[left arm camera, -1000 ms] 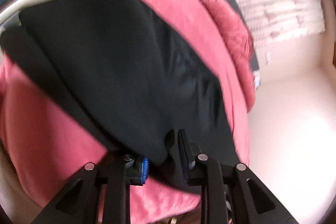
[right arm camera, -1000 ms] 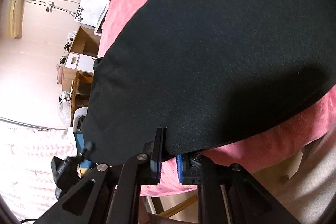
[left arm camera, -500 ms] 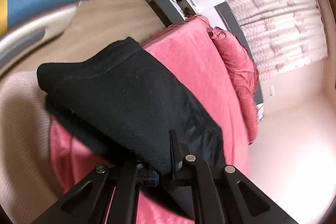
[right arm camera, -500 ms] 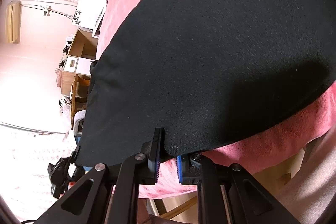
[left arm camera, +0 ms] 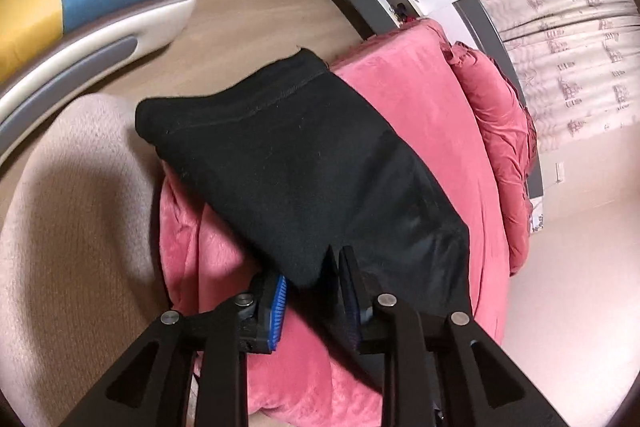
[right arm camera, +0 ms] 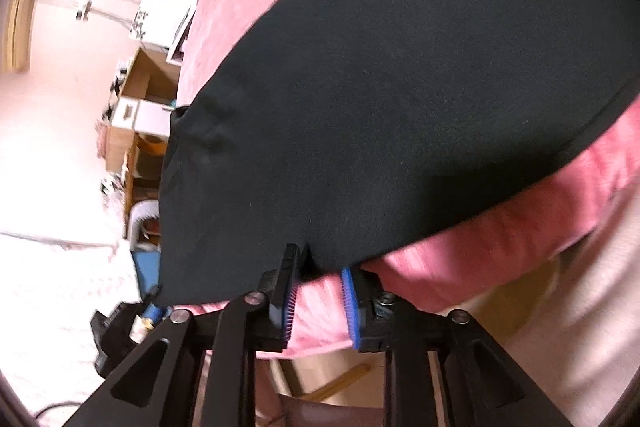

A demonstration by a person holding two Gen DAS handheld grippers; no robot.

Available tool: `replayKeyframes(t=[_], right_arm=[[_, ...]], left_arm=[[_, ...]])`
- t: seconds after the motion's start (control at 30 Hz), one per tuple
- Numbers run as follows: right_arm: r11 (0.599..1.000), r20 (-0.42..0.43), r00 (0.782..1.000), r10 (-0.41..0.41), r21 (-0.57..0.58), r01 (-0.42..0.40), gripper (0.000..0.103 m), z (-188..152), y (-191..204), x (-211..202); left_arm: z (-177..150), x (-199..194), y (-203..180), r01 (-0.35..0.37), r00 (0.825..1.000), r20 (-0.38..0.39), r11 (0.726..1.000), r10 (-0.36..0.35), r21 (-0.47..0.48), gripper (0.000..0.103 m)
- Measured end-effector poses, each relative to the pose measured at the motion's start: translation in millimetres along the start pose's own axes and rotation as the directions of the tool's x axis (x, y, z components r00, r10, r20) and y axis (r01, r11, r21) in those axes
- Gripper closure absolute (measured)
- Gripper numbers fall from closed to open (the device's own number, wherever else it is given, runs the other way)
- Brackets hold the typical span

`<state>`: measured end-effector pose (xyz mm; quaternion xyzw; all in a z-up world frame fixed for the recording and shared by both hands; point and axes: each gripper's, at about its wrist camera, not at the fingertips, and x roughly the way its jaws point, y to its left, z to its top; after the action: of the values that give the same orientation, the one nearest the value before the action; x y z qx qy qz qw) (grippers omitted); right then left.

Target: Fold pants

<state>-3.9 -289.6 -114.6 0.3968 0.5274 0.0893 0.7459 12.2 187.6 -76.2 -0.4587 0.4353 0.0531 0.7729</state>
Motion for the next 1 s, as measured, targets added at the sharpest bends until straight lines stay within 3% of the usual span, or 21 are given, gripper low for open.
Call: replayKeyframes(t=[0.1, 0.23, 0.33, 0.43, 0.5, 0.6, 0.7, 0.73, 0.8, 0.9, 1.0], right_arm=[[0.999, 0.032, 0.999, -0.037, -0.037, 0.039, 0.075, -2.4, 3.9, -13.2], [0.999, 0.065, 0.997, -0.043, -0.009, 0.044, 0.075, 7.2, -3.8, -19.9], [0.998, 0.101, 0.993, -0.060, 0.020, 0.059, 0.074, 18.2, -11.3, -27.9], [0.997, 0.086, 0.994, -0.072, -0.006, 0.072, 0.074, 26.1, -3.5, -34.3], [0.991, 0.092, 0.993, -0.080, -0.102, 0.089, 0.074, 29.5, 19.5, -38.3], [0.977, 0.092, 0.996, -0.018, -0.212, 0.037, 0.074, 37.5, 51.7, -35.2], [0.962, 0.050, 0.995, 0.083, -0.266, -0.066, 0.074, 60.1, 84.9, -19.8], [0.954, 0.034, 0.994, 0.107, -0.284, -0.093, 0.074, 69.2, 98.6, -12.5], [0.935, 0.007, 0.991, 0.131, -0.335, -0.121, 0.073, 85.9, 125.2, 6.3], [0.903, -0.030, 0.995, 0.095, -0.417, -0.099, 0.055, 113.2, 165.2, 53.1], [0.899, -0.075, 0.993, 0.091, -0.423, -0.114, 0.055, 131.7, 186.2, 96.3]], left_arm=[[-3.8, 7.4, 9.5, 0.022, 1.000, 0.002, 1.000, -0.022, -0.005, 0.078], [7.1, 21.9, 14.9, 0.079, 0.997, 0.009, 0.997, -0.079, 0.000, 0.078], [14.9, 32.8, 13.2, 0.081, 0.997, 0.015, 0.997, -0.081, 0.013, 0.078], [15.6, 35.9, 2.8, 0.027, 1.000, 0.009, 0.997, -0.028, 0.072, 0.078], [12.0, 30.2, -3.5, -0.006, 1.000, 0.005, 0.995, 0.005, 0.098, 0.078], [-2.6, 0.1, -7.5, -0.055, 0.993, 0.110, 0.993, 0.043, 0.104, 0.078], [-11.1, -28.2, -8.1, -0.163, 0.960, 0.245, 0.982, 0.136, 0.094, 0.078], [-11.0, -36.9, -6.7, -0.179, 0.948, 0.281, 0.981, 0.152, 0.073, 0.078], [-8.1, -46.0, -7.4, -0.155, 0.939, 0.319, 0.986, 0.129, 0.056, 0.078], [-5.1, -36.6, -27.8, -0.127, 0.952, 0.297, 0.982, 0.081, 0.140, 0.078], [-10.1, -18.0, -56.5, -0.079, 0.968, 0.251, 0.965, 0.014, 0.250, 0.078]])
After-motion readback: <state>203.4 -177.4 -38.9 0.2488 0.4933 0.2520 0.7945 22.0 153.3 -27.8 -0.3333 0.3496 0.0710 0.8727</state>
